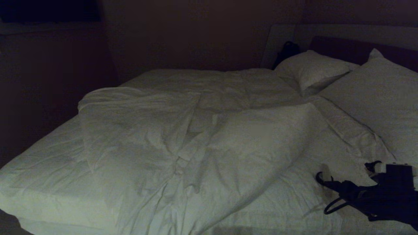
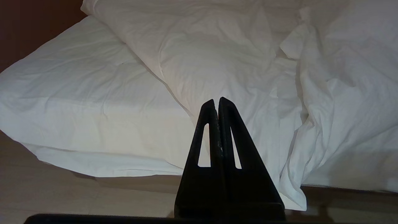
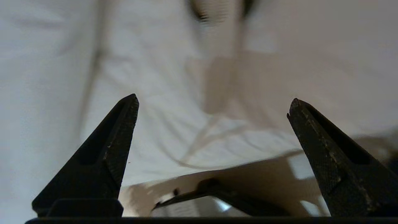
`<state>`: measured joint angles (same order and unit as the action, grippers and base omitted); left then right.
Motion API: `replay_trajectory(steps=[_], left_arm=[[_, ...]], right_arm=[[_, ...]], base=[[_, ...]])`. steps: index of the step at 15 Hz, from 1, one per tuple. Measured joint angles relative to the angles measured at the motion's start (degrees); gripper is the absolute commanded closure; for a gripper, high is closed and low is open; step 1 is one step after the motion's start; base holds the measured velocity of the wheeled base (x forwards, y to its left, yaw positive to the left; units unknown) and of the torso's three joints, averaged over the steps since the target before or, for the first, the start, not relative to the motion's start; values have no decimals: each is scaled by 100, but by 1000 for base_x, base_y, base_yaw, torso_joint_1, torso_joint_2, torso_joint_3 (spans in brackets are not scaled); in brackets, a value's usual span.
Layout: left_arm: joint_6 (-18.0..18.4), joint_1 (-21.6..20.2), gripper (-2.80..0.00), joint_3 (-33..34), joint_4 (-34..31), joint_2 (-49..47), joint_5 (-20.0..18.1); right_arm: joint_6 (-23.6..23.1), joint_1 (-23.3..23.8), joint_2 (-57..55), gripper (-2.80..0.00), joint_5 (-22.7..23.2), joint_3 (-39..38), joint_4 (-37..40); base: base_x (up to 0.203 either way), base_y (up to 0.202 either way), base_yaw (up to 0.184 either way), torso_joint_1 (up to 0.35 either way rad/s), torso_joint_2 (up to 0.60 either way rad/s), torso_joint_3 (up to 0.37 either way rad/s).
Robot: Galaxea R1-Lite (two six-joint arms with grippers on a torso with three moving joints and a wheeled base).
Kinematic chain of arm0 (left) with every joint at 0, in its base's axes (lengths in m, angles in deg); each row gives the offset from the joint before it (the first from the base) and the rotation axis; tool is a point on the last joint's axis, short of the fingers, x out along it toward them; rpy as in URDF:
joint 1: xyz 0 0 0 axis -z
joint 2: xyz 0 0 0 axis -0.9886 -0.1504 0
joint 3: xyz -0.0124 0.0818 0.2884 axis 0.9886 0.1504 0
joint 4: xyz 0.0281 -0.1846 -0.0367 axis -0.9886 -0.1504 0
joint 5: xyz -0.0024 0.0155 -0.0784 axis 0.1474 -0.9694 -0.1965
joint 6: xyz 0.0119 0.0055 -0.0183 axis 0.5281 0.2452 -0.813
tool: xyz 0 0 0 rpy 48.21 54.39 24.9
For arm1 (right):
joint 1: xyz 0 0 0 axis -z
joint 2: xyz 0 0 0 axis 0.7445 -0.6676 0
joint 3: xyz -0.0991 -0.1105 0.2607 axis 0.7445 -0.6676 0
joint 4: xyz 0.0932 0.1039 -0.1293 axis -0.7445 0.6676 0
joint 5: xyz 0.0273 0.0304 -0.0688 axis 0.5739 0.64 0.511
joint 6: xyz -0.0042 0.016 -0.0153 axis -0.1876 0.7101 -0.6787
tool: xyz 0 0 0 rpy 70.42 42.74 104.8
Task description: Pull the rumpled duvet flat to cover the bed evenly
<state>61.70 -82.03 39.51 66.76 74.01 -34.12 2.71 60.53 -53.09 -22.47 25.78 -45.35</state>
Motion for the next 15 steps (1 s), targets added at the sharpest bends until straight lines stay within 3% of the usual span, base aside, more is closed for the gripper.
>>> replay_trajectory(steps=[5, 8, 15], left_arm=[[0, 0, 0, 0, 0, 0, -5], [-1, 0, 0, 0, 0, 0, 4], [0, 0, 0, 0, 0, 0, 3]], right_arm=[[-101, 25, -311, -280, 1075, 262, -5], [-114, 29, -473, -280, 1487, 423, 23], [-105, 147, -578, -280, 1666, 425, 34]], base=[[0, 0, 0, 0, 0, 0], [0, 0, 0, 0, 0, 0], [0, 0, 0, 0, 0, 0]])
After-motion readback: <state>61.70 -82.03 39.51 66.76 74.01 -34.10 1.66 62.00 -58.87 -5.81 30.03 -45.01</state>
